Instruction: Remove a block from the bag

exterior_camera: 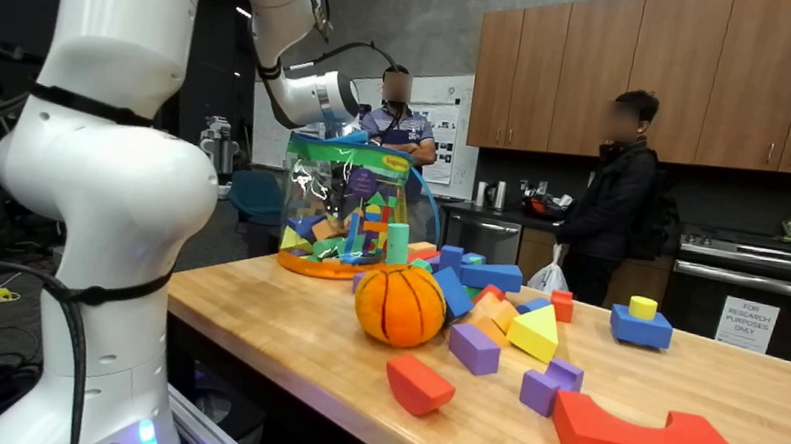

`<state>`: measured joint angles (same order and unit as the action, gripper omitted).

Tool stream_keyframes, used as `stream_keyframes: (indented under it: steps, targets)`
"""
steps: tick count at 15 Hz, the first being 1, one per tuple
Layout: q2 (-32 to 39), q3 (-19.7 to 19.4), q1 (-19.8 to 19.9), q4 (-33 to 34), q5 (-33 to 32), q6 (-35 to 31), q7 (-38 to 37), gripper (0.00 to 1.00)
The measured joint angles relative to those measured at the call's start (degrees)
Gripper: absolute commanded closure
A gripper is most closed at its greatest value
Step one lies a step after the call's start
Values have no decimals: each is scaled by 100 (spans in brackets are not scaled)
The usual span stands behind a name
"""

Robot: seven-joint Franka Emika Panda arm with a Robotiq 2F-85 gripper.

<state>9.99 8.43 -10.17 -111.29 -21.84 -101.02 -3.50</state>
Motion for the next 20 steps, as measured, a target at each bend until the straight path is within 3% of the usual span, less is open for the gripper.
stream_keyframes:
  steps: [3, 5, 14, 20]
  targets:
    - [24, -16, 52, -37, 2, 61, 39, 91]
    - [24, -23, 72, -37, 2, 75, 62, 95]
    - [-21, -69, 81, -33, -31, -14, 38, 93]
    - [-584, -121, 81, -68, -392, -283, -209, 93]
